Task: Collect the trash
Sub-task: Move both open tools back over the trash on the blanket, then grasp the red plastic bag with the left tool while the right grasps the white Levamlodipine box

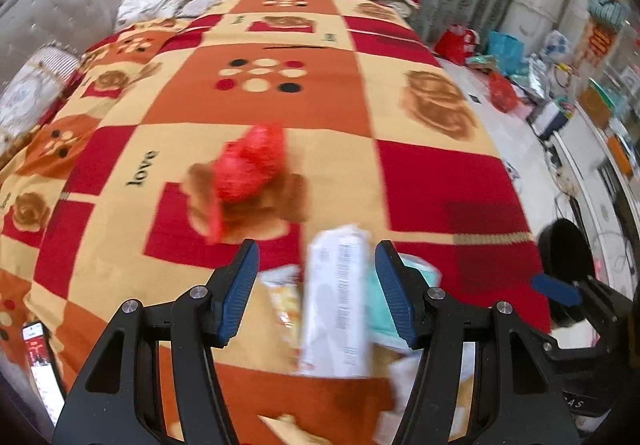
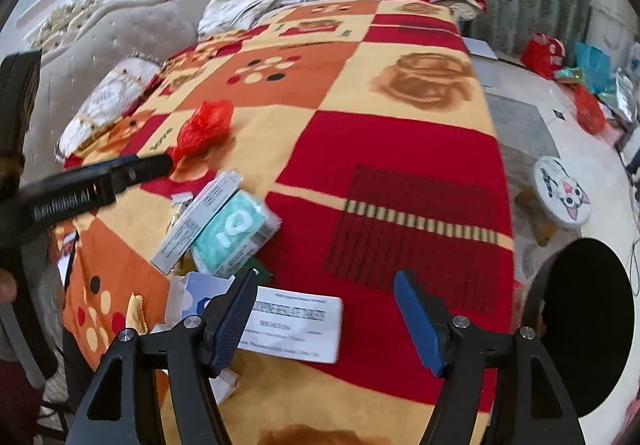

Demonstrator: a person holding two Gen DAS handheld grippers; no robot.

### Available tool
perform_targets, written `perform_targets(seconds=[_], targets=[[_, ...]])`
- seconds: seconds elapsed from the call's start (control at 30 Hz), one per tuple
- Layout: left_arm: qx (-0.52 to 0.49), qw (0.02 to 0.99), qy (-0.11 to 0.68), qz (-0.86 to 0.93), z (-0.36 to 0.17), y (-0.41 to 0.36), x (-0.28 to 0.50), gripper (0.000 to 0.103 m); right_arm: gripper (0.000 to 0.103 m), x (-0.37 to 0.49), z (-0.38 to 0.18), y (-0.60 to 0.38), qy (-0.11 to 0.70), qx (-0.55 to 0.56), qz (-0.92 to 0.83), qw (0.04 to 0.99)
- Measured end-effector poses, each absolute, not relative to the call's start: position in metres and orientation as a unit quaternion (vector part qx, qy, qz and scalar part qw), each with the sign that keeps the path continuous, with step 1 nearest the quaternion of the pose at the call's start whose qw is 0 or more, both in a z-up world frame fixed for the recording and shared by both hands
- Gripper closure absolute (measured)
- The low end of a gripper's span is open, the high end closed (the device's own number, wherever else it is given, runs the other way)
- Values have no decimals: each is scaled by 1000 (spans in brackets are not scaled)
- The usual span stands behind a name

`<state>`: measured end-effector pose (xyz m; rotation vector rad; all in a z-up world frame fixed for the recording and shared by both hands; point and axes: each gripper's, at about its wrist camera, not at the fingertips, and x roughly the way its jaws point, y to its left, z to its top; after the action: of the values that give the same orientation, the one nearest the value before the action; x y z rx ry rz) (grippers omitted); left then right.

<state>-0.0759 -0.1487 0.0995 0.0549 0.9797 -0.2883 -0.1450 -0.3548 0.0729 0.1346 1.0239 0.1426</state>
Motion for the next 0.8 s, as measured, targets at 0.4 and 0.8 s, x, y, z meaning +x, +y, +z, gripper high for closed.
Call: perform_targets(seconds=[0.4,0.8], targets=[[13,867,488,-103,84,-105,-56,44,34,-145,57,-325,545,36,132,827],[-1,864,493,-101,82,-102,-46,44,34,-147,28,-345,586,-56,62,806]])
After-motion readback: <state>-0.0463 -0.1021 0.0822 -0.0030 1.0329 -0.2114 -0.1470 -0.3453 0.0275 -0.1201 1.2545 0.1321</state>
